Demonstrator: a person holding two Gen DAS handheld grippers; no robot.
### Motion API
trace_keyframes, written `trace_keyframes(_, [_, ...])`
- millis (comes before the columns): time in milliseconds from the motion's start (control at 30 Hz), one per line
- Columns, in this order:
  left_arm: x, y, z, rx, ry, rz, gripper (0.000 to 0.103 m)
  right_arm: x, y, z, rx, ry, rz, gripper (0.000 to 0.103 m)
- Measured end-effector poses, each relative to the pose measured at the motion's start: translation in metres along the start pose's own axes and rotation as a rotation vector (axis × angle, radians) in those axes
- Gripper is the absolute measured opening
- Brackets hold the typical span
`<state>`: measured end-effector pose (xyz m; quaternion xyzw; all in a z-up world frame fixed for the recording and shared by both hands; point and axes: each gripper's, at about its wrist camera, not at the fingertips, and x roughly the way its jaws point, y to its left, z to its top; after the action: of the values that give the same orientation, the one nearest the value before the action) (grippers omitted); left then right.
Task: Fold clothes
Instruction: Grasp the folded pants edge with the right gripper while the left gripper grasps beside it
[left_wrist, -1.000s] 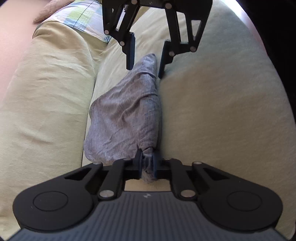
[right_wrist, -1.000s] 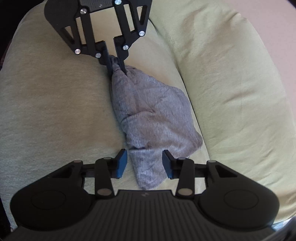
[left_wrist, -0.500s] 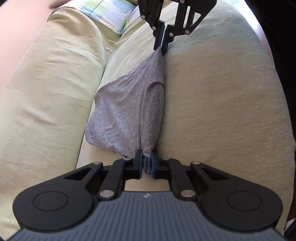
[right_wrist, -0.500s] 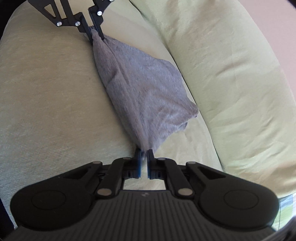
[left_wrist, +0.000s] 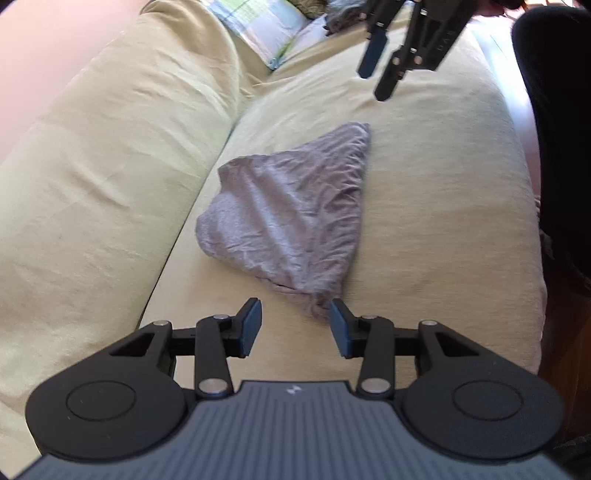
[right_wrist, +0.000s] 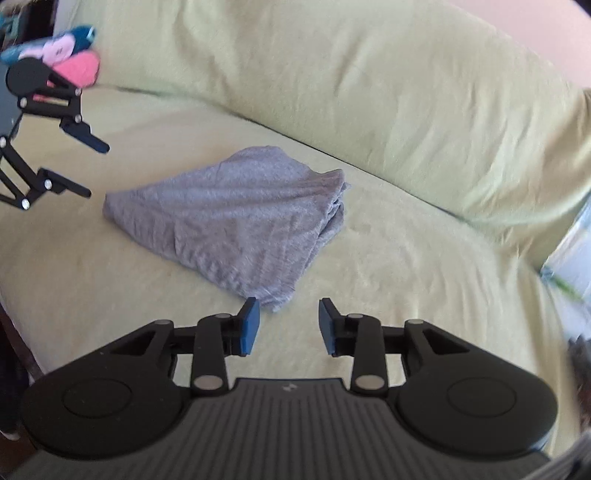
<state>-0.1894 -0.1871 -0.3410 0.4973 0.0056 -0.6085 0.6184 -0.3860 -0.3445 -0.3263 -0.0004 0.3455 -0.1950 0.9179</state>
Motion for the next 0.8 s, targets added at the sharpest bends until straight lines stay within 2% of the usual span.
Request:
trace_keyframes(67, [0.012, 0.028, 0.000, -0.080, -0.031, -0.008, 0.059, 0.006, -0.005, 0.004, 0.063, -0.011, 0.020, 0.049])
trace_keyframes(133, [0.026, 0.049, -0.002, -0.131, -0.060, -0.035, 0.059, 0.020, -0.014, 0.010, 0.088, -0.024, 0.032, 0.054])
trace_keyframes(233, [0.053, 0.074, -0.005, -0.166, -0.102, -0.080, 0.059, 0.045, -0.033, 0.016, 0.150, -0.032, 0.070, 0.055])
trace_keyframes(333, [0.085, 0.098, -0.002, -0.215, -0.096, -0.146, 0.059, 0.067, -0.051, 0.018, 0.261, -0.016, 0.111, 0.055])
trace_keyframes(400, [0.097, 0.111, 0.003, -0.262, -0.070, -0.177, 0.059, 0.070, -0.057, 0.018, 0.332, 0.005, 0.116, 0.055])
trace_keyframes(533, [0.114, 0.142, 0.033, -0.319, 0.004, -0.275, 0.059, 0.058, -0.063, 0.023, 0.511, 0.073, 0.123, 0.055])
trace_keyframes(667, [0.129, 0.168, 0.076, -0.278, 0.083, -0.356, 0.062, 0.037, -0.069, 0.029, 0.767, 0.160, 0.155, 0.055])
trace_keyframes(733, [0.138, 0.185, 0.102, -0.295, 0.130, -0.413, 0.067, 0.030, -0.074, 0.035, 0.846, 0.199, 0.181, 0.055])
trace_keyframes(800, [0.145, 0.194, 0.115, -0.306, 0.173, -0.416, 0.070, 0.029, -0.082, 0.042, 0.876, 0.219, 0.200, 0.055])
